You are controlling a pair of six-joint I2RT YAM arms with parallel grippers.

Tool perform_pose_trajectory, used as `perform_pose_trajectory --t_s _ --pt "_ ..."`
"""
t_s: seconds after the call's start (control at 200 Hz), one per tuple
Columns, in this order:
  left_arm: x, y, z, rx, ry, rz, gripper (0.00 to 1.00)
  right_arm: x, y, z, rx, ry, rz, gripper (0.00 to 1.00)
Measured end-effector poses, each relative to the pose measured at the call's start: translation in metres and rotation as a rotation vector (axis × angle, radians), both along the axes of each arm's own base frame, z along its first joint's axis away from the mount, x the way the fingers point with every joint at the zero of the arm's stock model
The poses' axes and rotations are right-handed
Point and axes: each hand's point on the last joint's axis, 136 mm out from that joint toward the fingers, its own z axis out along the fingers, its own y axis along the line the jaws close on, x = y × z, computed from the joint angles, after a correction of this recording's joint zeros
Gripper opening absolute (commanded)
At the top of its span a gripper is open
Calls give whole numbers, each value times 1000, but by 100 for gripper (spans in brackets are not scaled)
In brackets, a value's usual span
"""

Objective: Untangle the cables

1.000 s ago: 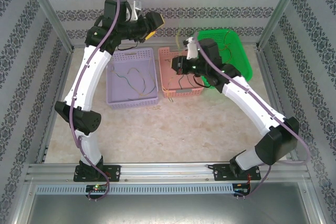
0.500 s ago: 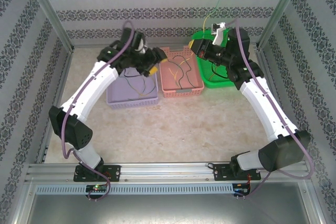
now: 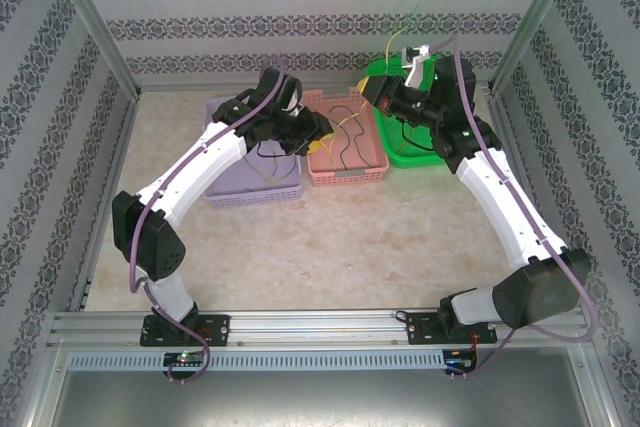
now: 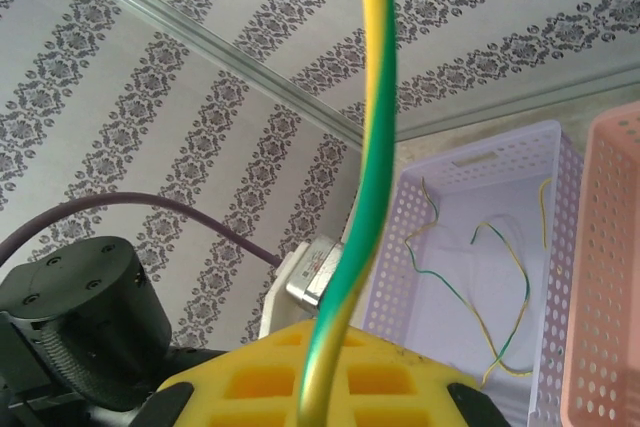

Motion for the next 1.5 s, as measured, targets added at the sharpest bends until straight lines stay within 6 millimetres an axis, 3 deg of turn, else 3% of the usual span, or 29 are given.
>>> perform_pose_trajectory --t_s 0.04,0.27,0.425,0.649,0.954,0.999,1.069,1.109,1.189,1.319,1.504 --pt "1 0 -5 7 5 2 0 0 0 0 2 -1 0 0" --pt "1 15 -35 83 38 61 0 -5 -13 12 10 -31 -29 0" --pt "-23 48 -67 119 125 145 0 -4 -37 24 9 -59 -102 0" --pt "-42 88 -45 -39 93 328 0 0 -49 -7 20 20 -168 0" --pt "-38 84 -38 -114 95 357 0 7 -59 -6 96 54 -231 0" --pt "-37 83 -36 -116 92 355 12 7 -59 -5 98 54 -230 0" --pt "-37 85 -29 -102 81 355 45 8 -59 -1 99 43 -231 0" --pt "-38 90 -28 -83 85 371 57 10 -63 5 102 25 -245 0" --pt "-39 102 -24 -52 97 416 63 13 -74 16 101 -26 -284 0" --pt "-39 114 9 -48 75 476 60 13 -79 23 83 -75 -310 0" --pt "-29 103 96 -192 -49 476 59 8 -53 24 39 -124 -269 0"
